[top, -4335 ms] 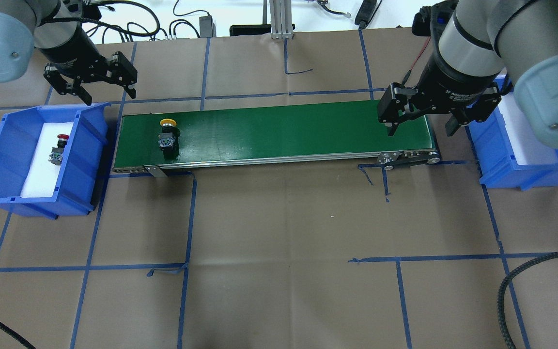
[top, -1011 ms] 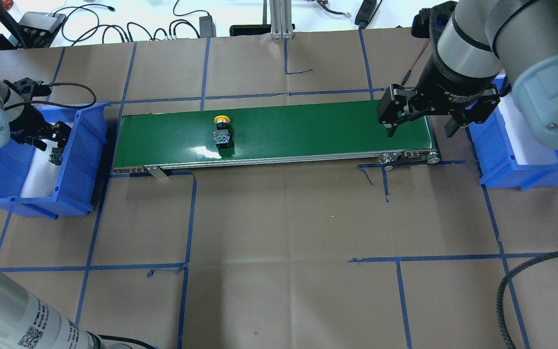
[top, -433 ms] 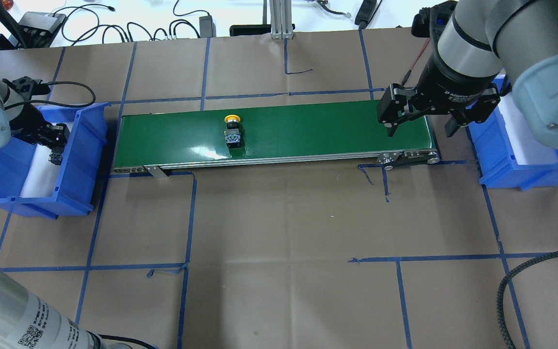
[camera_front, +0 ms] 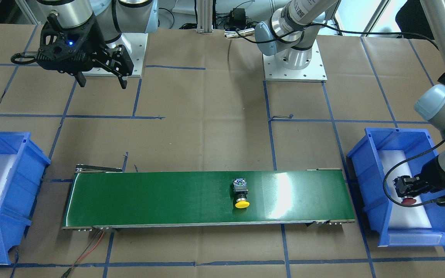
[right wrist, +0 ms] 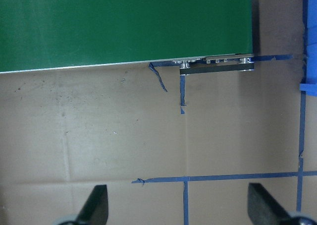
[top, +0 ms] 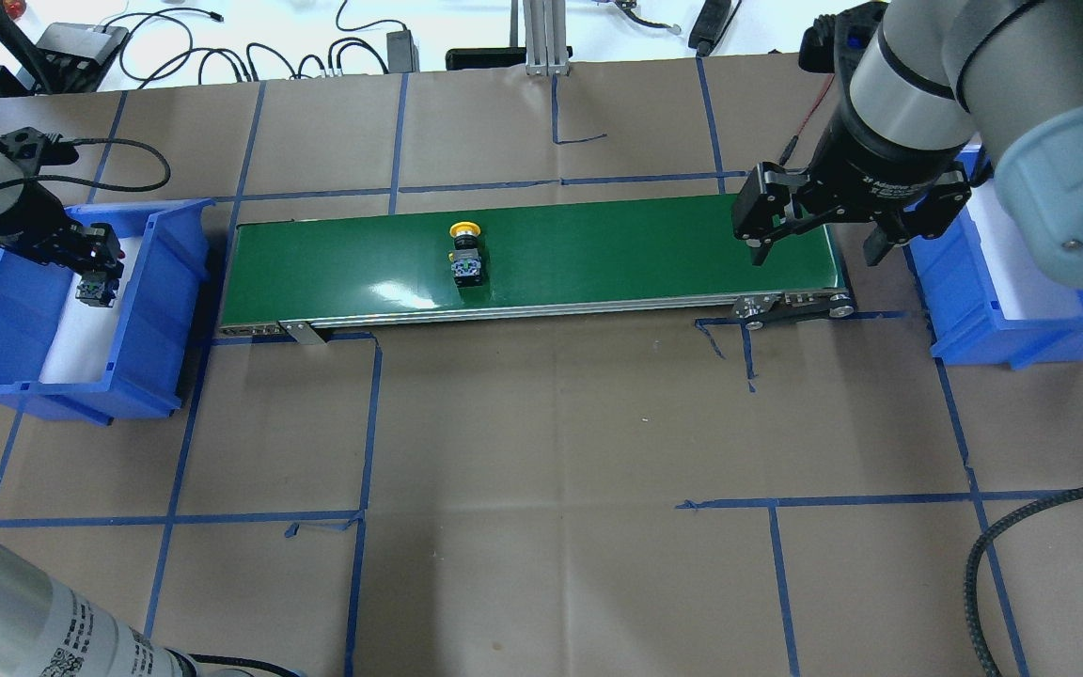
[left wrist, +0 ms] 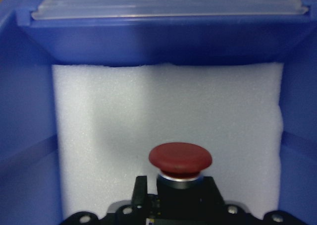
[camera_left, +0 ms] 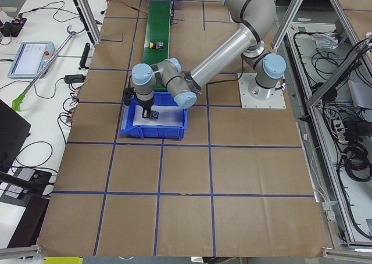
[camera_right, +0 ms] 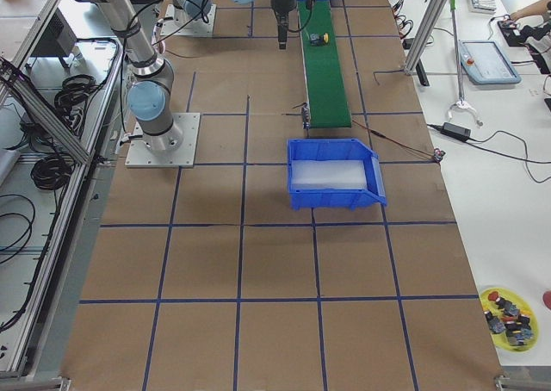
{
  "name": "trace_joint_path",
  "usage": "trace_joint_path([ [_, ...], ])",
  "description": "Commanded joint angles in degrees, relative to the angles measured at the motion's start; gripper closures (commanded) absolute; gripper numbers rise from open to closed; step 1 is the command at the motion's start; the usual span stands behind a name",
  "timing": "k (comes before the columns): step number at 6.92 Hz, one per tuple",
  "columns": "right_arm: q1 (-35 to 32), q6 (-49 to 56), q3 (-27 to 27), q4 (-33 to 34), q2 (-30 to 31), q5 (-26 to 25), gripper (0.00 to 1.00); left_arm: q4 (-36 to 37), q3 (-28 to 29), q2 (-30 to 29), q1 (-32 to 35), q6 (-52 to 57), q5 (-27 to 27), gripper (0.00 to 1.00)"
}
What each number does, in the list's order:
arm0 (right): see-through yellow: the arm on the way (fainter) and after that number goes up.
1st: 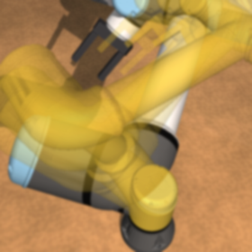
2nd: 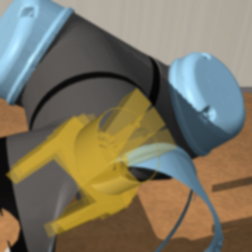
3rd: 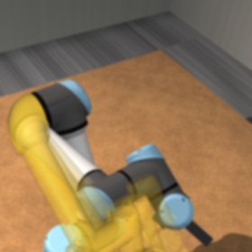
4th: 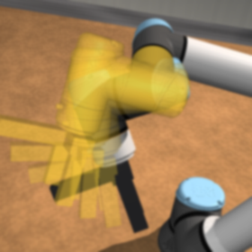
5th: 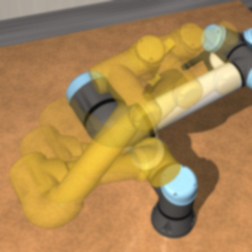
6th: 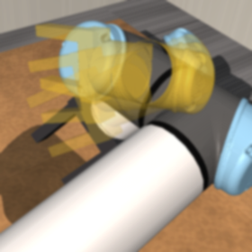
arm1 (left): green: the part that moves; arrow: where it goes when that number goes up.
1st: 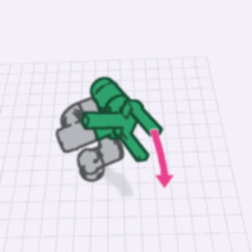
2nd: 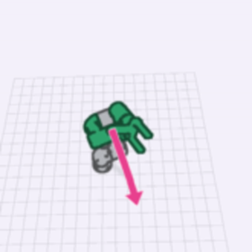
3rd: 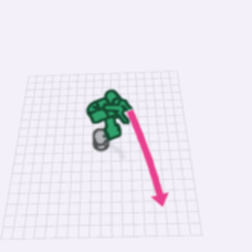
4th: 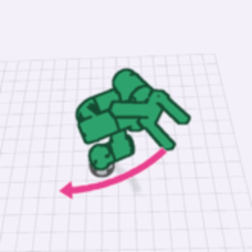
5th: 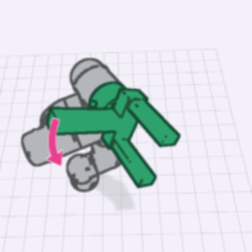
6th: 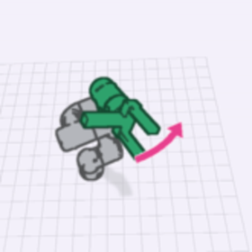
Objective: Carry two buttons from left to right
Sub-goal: 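Return the left gripper to the bin and grasp the red button, then place the red button on the conveyor and lift the left gripper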
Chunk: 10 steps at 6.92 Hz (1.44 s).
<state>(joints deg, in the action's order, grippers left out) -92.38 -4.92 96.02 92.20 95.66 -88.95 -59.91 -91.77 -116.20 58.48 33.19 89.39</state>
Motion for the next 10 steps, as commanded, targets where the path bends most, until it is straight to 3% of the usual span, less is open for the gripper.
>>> trace_joint_path([
  [1, 0.0, -0.1, 0.0, -0.1, 0.1, 0.0, 0.0, -9.8, 2.0, 6.6, -0.6, 0.2, 1.8, 0.91],
  [3, 0.0, -0.2, 0.0, 0.0, 0.2, 0.0, 0.0, -16.9, 3.9, 11.5, -0.5, -0.1, 1.9, 0.91],
  [6, 0.0, -0.1, 0.0, 0.0, 0.1, 0.0, 0.0, -19.7, 5.5, 11.7, 2.2, -5.0, 1.0, 0.9],
  [10, 0.0, 0.3, 0.0, 0.0, -0.1, 0.1, 0.0, -18.9, 5.5, 10.6, 20.3, -24.7, 1.7, 0.9],
])
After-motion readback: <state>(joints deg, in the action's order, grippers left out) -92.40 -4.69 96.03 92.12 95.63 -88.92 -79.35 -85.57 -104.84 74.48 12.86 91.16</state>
